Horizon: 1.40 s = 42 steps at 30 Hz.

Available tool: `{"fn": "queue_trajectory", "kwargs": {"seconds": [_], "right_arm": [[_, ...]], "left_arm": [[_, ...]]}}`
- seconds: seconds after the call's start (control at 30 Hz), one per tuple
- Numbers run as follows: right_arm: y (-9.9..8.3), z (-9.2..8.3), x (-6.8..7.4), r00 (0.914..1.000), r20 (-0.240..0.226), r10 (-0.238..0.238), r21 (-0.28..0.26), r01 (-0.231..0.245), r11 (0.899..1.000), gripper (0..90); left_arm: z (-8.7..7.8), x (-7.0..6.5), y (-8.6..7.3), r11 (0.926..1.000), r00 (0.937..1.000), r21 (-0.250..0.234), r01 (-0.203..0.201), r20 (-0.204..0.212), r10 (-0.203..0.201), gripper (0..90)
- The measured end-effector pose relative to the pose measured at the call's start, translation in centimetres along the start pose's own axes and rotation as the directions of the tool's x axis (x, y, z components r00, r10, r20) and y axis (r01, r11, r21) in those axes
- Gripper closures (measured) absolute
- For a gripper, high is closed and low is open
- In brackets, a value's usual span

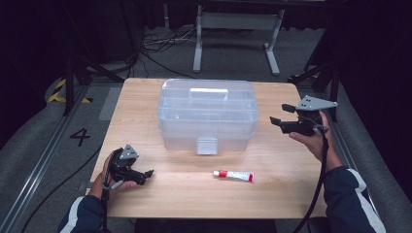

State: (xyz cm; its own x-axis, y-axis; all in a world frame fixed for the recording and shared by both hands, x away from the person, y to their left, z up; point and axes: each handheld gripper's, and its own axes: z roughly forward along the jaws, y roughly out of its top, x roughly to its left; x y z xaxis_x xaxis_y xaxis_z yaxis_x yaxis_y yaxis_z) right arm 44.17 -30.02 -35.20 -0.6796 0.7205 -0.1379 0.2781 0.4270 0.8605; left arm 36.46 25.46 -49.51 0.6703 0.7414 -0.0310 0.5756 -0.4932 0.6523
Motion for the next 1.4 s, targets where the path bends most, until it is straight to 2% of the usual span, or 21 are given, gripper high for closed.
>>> {"fn": "queue_trajectory", "kwargs": {"seconds": [0.17, 0.3, 0.37, 0.53, 0.6, 0.67, 0.73, 0.87, 0.9, 0.93, 1.0, 1.03, 1.17, 1.27, 1.3, 1.33, 1.4], "right_arm": [[2.4, 0.2, 0.2, 0.9992, -0.002, -0.040, -0.009, 0.040, 0.999, 33.5], [4.3, 0.7, 0.9, 0.9969, -0.023, -0.075, -0.006, 0.075, 0.997, 35.6], [5.2, 1.2, 1.3, 0.9953, -0.041, -0.088, -0.008, 0.088, 0.996, 36.2], [7.0, 2.5, 2.2, 0.9908, -0.076, -0.112, -0.003, 0.112, 0.994, 37.2], [8.0, 3.5, 2.9, 0.9867, -0.095, -0.132, 0.013, 0.134, 0.991, 37.4], [8.8, 4.4, 3.5, 0.9825, -0.122, -0.141, 0.021, 0.144, 0.989, 37.8], [9.5, 5.3, 4.1, 0.9789, -0.143, -0.146, 0.027, 0.152, 0.988, 38.0], [10.8, 7.2, 5.2, 0.9717, -0.169, -0.165, 0.061, 0.178, 0.982, 38.7], [11.2, 8.0, 5.5, 0.9711, -0.167, -0.171, 0.081, 0.186, 0.979, 40.8], [11.4, 8.3, 5.5, 0.9713, -0.170, -0.167, 0.090, 0.184, 0.979, 42.2], [11.6, 8.8, 5.5, 0.9714, -0.176, -0.160, 0.104, 0.180, 0.978, 43.2], [11.9, 9.3, 5.6, 0.9728, -0.174, -0.152, 0.121, 0.175, 0.977, 47.8], [12.3, 10.3, 5.7, 0.9721, -0.178, -0.153, 0.132, 0.177, 0.975, 54.5], [12.6, 11.0, 6.0, 0.9702, -0.174, -0.169, 0.147, 0.195, 0.970, 60.9], [12.6, 11.3, 6.2, 0.9696, -0.161, -0.184, 0.158, 0.209, 0.965, 64.0], [12.7, 11.5, 6.3, 0.9693, -0.149, -0.195, 0.169, 0.220, 0.961, 66.6], [12.8, 11.7, 6.6, 0.9653, -0.161, -0.205, 0.172, 0.233, 0.957, 71.5]], "left_arm": [[0.0, -0.1, 0.0, 1.0000, 1.0000, -0.001, 0.006, -0.004, -0.006, 0.6], [0.0, -0.1, 0.0, 1.0000, 0.9999, -0.002, 0.008, -0.007, -0.008, 0.6], [0.1, 0.0, 0.2, 0.9997, 0.9995, 0.001, 0.023, -0.022, -0.023, 1.6], [0.6, 0.2, 1.2, 0.9982, 0.9977, -0.022, 0.055, -0.038, -0.056, 16.8], [1.1, 0.2, 2.0, 0.9990, 0.9989, -0.014, 0.042, -0.020, -0.043, 15.6], [1.4, 0.1, 2.9, 0.9993, 0.9998, -0.034, 0.016, -0.009, -0.016, 16.6], [1.5, -0.1, 4.0, 0.9985, 0.9996, -0.055, -0.002, -0.030, 0.001, 16.4], [1.7, -0.1, 6.1, 0.9949, 0.9998, -0.101, 0.001, -0.021, -0.003, 16.9], [1.7, 0.0, 6.9, 0.9914, 0.9996, -0.130, 0.006, -0.027, -0.009, 16.8], [1.7, 0.1, 7.3, 0.9898, 0.9999, -0.142, 0.006, -0.011, -0.008, 16.9], [1.7, 0.1, 7.8, 0.9880, 1.0000, -0.154, -0.005, -0.008, 0.004, 17.3], [1.7, 0.0, 7.9, 0.9869, 0.9995, -0.160, -0.025, -0.024, 0.021, 19.2], [2.3, 0.2, 8.7, 0.9874, 0.9996, -0.156, -0.027, -0.005, 0.026, 21.0], [2.5, 0.1, 9.3, 0.9849, 0.9990, -0.170, -0.035, 0.020, 0.039, 19.2], [2.6, -0.1, 9.4, 0.9841, 0.9986, -0.174, -0.037, 0.030, 0.043, 19.5], [2.6, -0.2, 9.6, 0.9822, 0.9982, -0.181, -0.048, 0.027, 0.054, 20.3], [2.7, -0.3, 9.8, 0.9825, 0.9981, -0.178, -0.055, 0.019, 0.059, 17.1]]}}
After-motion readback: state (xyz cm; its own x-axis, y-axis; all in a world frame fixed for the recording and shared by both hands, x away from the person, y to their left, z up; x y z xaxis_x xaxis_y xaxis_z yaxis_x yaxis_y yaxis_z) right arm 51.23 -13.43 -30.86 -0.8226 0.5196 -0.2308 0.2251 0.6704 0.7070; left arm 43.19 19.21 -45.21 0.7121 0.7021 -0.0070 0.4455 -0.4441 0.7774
